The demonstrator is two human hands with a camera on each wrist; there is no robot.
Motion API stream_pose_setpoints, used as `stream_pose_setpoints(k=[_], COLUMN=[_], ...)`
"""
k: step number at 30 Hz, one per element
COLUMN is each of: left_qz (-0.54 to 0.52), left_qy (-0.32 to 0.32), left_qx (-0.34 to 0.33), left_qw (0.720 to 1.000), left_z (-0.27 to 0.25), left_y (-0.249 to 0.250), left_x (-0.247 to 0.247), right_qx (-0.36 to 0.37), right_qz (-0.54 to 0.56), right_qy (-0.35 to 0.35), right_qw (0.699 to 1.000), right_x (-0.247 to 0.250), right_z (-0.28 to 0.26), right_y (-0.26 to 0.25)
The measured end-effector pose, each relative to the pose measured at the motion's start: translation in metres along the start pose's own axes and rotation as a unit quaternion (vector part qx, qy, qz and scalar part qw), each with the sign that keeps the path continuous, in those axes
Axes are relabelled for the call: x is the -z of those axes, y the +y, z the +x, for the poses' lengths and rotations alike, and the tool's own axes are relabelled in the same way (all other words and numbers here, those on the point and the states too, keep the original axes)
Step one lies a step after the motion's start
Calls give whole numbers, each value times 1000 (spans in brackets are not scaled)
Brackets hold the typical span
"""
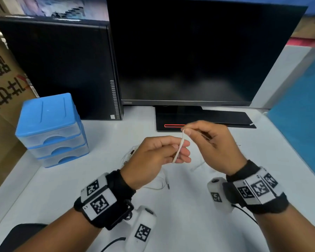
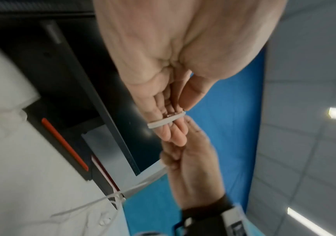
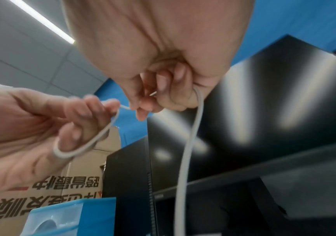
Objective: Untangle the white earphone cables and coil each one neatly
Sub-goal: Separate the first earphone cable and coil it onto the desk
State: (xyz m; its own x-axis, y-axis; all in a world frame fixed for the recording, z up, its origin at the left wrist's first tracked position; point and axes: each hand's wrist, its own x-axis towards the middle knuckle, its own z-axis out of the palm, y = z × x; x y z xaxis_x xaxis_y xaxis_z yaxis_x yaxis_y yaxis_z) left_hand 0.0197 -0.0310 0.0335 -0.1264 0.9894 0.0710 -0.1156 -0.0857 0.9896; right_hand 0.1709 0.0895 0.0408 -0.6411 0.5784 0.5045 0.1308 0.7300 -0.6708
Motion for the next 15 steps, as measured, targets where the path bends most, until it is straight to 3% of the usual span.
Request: stream_pose_setpoints(k=[5, 9, 11, 13, 15], left_qz=[-80, -43, -31, -24, -13], left_qy=[-17, -37, -46, -64, -73], left_qx=[74, 115, 122, 126, 122], left_qw=[994, 992, 991, 990, 990], left_z=[-1, 2, 2, 1, 0], left_y=[13, 9, 8, 9, 12], left_x=[11, 17, 18, 18, 18], right_qx=[-51, -1, 11, -10, -54], right_qz=[52, 20, 4, -5, -4], right_qy=[-20, 107, 123, 101, 18], right_qw=[997, 994, 992, 995, 998], right_x=[-27, -19, -18, -26, -35], right_z=[-8, 0, 0, -5, -11], right_y=[23, 16, 14, 20, 28])
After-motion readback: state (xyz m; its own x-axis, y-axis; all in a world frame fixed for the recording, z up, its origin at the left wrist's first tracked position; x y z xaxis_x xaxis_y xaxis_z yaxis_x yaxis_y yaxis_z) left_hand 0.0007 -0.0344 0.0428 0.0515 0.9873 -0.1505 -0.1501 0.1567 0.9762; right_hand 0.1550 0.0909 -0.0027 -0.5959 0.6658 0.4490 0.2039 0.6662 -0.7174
